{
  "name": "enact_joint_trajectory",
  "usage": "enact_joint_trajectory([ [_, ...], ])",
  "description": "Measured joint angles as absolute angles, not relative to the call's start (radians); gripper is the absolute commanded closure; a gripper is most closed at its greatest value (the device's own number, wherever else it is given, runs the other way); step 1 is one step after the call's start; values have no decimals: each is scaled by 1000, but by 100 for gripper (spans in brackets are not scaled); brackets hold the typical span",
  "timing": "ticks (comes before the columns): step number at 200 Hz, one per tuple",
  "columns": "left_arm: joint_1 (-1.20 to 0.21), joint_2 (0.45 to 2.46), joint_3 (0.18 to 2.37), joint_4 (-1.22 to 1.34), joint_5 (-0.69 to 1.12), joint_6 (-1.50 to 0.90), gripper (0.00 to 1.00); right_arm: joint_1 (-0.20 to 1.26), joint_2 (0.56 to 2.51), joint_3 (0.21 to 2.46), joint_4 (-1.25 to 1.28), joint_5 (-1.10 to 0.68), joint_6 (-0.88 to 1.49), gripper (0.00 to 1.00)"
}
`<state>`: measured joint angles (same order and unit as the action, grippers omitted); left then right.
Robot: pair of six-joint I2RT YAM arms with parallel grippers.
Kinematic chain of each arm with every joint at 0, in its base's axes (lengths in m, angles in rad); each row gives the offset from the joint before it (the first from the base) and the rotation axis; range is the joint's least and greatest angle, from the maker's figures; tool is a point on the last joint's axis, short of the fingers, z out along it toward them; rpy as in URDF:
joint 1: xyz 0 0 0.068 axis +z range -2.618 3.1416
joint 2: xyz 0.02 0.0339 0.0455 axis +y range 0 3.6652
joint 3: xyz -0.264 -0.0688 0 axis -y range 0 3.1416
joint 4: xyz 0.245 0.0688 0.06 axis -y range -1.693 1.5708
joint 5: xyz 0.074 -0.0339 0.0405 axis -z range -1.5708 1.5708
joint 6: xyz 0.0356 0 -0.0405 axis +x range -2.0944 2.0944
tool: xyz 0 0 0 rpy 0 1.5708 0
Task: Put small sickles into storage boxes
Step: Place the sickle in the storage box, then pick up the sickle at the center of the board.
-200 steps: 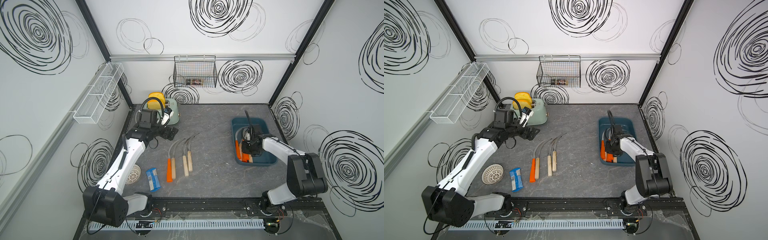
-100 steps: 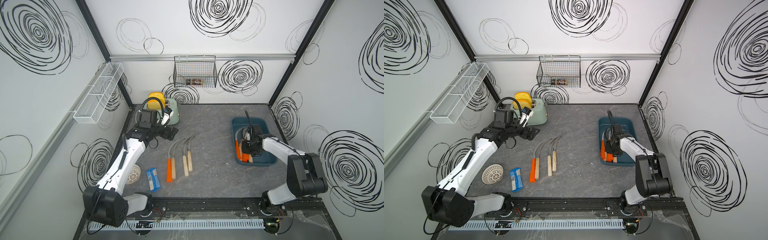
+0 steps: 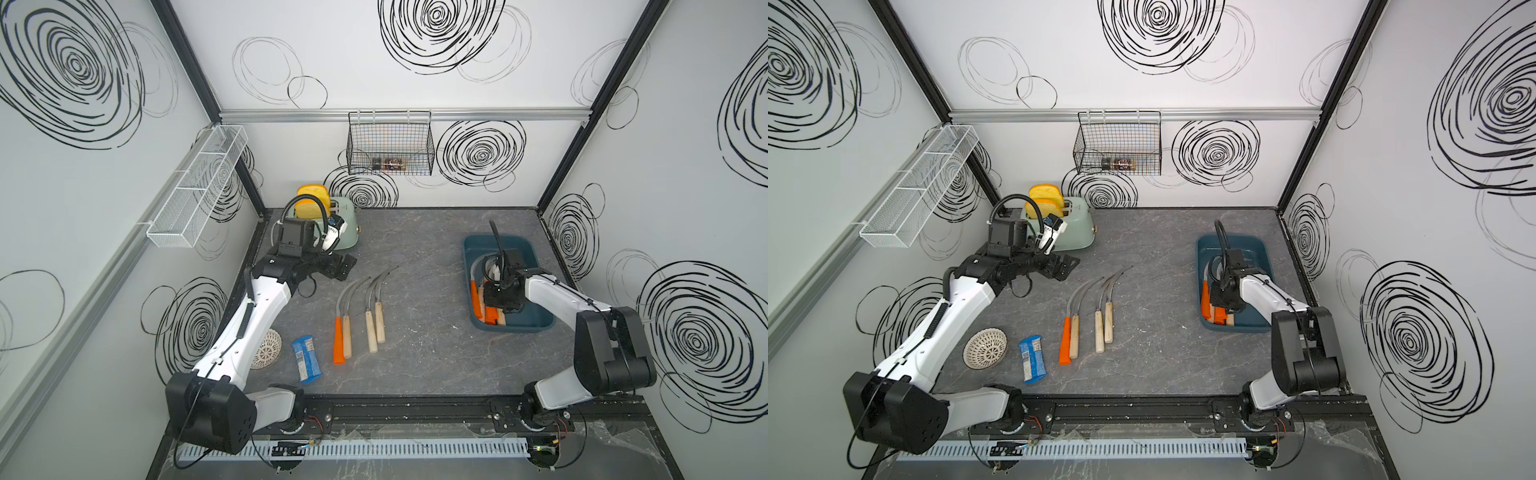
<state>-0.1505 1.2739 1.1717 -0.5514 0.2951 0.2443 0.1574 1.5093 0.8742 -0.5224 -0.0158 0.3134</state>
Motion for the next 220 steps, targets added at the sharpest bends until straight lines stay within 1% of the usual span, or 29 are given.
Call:
enact_joint_trajectory([
  [70,-150,1274,1193,-562,285,244,4,157,1430,888,-530,-11,315,61],
  [109,-150,1274,1211,-571,270,244,4,157,1326,921,-537,-11,313,62],
  [141,-151,1274,1211,-581,247,244,4,168,1234,929,-526,-61,302,61],
  [171,-151,1272,1208,-585,221,244,4,239,1195,929,-512,-97,301,60],
  [220,-151,1234,1148,-588,187,244,4,426,1197,929,-488,-107,318,61],
])
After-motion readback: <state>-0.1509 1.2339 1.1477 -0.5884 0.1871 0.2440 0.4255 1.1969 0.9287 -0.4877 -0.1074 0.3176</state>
